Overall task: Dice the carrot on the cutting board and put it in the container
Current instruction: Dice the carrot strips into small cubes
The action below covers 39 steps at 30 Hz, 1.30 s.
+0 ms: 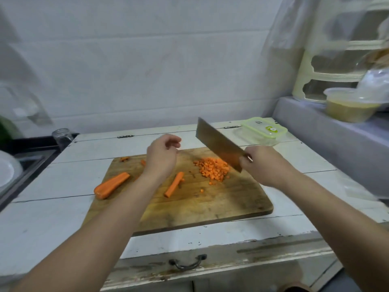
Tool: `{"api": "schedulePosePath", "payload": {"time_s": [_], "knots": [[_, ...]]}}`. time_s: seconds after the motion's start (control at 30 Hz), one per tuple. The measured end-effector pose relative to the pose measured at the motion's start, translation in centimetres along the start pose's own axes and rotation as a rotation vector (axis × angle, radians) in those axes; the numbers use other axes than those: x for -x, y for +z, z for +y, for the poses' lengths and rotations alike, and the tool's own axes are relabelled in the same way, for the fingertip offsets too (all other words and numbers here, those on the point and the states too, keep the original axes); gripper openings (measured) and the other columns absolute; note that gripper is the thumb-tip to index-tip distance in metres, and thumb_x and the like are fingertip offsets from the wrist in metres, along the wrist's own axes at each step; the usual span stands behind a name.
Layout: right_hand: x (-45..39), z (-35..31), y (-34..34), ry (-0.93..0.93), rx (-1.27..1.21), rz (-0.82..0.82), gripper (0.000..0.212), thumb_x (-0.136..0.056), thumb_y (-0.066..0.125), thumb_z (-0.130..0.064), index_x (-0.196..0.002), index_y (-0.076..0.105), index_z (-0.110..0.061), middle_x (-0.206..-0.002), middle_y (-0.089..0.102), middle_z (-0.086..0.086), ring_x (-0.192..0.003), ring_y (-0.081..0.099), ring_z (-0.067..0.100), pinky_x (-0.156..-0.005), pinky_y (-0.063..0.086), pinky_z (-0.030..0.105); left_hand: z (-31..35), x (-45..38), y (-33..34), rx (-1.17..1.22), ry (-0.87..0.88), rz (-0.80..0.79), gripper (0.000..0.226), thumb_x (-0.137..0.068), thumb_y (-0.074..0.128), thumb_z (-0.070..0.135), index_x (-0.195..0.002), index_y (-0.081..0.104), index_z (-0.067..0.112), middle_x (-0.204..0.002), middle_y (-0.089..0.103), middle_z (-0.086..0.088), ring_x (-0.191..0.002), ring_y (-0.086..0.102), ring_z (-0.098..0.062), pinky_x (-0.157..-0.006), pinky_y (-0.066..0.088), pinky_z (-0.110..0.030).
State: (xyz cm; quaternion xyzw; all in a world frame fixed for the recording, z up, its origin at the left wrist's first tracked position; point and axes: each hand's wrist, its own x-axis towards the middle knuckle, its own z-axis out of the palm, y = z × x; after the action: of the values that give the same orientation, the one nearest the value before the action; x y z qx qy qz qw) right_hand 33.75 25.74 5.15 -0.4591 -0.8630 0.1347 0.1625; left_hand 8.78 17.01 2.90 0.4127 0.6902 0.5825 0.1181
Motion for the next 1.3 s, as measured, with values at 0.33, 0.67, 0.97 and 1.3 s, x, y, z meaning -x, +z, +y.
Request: {"api": "schedulePosePath", "payload": {"time_s": [0.33,0.67,0.97,1.3], "knots": [[3.2,1.9,6.3,-0.556,0.558,0.416,0.047,-0.052,0.082,0.002,-0.079,0.047,-0.014,-0.06,0.047,0.002,-0.049,0.048,0.027,-0.046,0.029,0.032,0.8,4.5,0.8,-0.566,0.474,-0.702,0.033,-0.096,0.045,0.013,-0.115,0.07,0.022,-0.112,0.057,0.012,-0.118,0.049,-0.011,-0.109,0.037,-0.032],[3.4,1.3,5.8,-0.631,0.508,0.442,0.05,-0.052,0.083,-0.002,-0.081,0.044,-0.016,-0.058,0.047,0.0,-0.049,0.047,0.025,-0.044,0.027,0.032,2.0,0.6,5.0,-0.697,0.343,-0.693,0.038,-0.099,0.04,0.004,-0.128,0.062,0.016,-0.125,0.052,-0.007,-0.124,0.042,-0.026,-0.107,0.036,-0.04],[3.4,1.2,5.1,-0.608,0.486,0.423,0.045,-0.059,0.078,-0.003,-0.091,0.049,-0.016,-0.058,0.051,-0.001,-0.048,0.049,0.025,-0.046,0.021,0.03,3.4,0.9,6.9,-0.559,0.304,-0.748,0.048,-0.089,0.04,-0.01,-0.116,0.073,0.012,-0.121,0.067,-0.004,-0.112,0.056,-0.018,-0.082,0.039,-0.015],[3.7,1.5,5.2,-0.503,0.47,0.415,0.038,-0.059,0.079,-0.004,-0.079,0.049,-0.016,-0.059,0.05,0.0,-0.047,0.046,0.027,-0.046,0.02,0.029,2.7,-1.8,-1.3,-0.374,0.206,-0.371,0.048,-0.077,0.038,-0.015,-0.074,0.072,0.02,-0.082,0.071,0.001,-0.079,0.062,-0.006,-0.074,0.047,-0.023]]}}
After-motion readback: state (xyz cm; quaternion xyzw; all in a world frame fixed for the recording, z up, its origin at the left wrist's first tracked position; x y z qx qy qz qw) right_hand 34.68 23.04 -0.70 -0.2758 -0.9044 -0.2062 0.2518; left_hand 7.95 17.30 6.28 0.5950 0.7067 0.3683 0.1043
